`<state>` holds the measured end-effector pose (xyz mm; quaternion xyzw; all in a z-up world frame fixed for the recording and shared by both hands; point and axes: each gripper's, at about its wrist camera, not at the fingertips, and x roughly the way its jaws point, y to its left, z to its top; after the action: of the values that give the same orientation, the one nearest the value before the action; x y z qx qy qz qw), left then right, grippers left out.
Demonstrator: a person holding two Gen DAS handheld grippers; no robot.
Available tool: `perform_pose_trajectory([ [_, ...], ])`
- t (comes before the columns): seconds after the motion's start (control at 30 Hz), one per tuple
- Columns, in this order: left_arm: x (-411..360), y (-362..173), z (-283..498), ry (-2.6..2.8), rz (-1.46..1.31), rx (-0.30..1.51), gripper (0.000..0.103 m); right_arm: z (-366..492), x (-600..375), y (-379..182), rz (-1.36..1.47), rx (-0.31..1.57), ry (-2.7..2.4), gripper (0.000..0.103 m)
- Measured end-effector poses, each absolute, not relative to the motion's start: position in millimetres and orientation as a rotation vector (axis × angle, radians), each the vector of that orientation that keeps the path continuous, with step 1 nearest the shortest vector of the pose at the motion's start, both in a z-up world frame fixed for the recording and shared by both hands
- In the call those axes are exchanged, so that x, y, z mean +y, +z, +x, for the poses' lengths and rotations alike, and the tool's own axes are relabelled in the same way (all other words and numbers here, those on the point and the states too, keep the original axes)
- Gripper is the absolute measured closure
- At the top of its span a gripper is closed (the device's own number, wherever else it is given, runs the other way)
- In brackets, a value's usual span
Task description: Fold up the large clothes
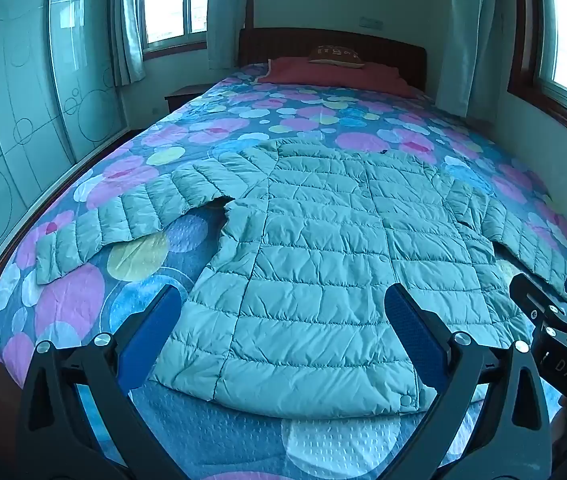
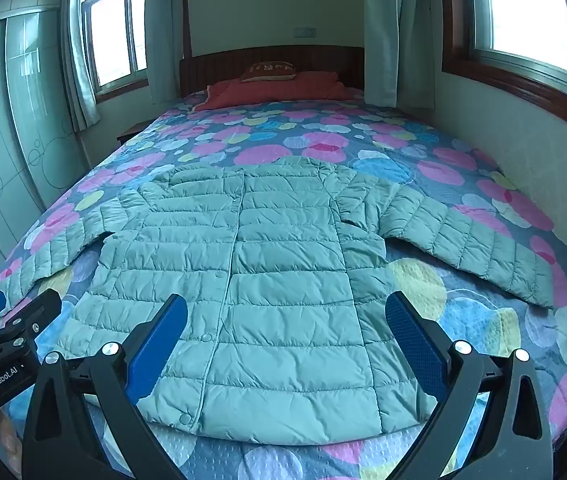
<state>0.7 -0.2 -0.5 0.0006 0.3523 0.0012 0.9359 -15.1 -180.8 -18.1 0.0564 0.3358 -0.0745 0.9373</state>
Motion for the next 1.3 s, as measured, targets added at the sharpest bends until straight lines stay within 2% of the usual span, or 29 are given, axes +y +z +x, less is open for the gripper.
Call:
perform_pose_trajectory([
  [1.3,7.4,-11.7,-3.9,0.004,-0.001,0.734,0.002,-14.2,-180.0,-18.4,0.113,0.692,-0.151,0.004],
])
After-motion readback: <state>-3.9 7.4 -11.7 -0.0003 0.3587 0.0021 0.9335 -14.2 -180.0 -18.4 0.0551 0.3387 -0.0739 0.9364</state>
